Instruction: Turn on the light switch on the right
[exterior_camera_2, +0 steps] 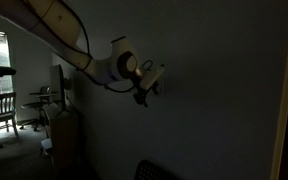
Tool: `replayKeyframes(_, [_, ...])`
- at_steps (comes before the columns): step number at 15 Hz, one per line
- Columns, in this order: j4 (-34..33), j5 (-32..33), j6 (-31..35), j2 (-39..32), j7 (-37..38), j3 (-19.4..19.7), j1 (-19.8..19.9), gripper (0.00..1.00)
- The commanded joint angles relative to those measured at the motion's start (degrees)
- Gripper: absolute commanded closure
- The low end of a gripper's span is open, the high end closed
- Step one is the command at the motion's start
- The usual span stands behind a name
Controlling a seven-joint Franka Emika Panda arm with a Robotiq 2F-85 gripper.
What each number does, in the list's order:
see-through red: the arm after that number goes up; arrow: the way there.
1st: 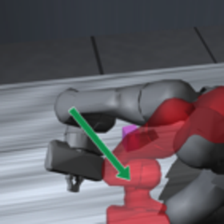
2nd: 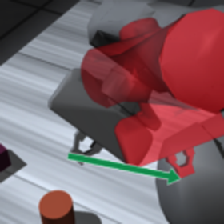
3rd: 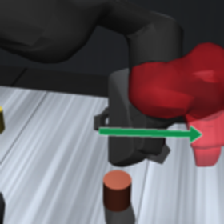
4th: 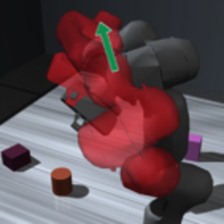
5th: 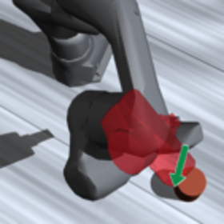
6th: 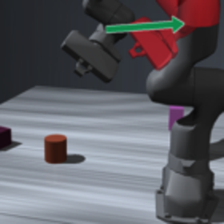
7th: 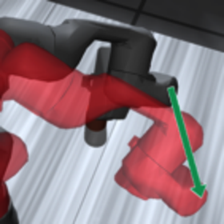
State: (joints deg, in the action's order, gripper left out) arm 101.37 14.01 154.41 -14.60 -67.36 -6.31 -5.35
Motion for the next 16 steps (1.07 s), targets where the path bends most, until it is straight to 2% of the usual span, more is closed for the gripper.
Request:
replayKeyframes(1, [-2.36,4.32,0.08,-1.16,1.95,1.01,-0.14,0.0])
replayKeyframes(9, [-3.03,9.66,0.4,0.63,4.67,1.12,-0.51,0.0])
replayKeyframes(16, [-4.42,13.18,-2.61,3.49,4.43,1.19,-1.04,0.0])
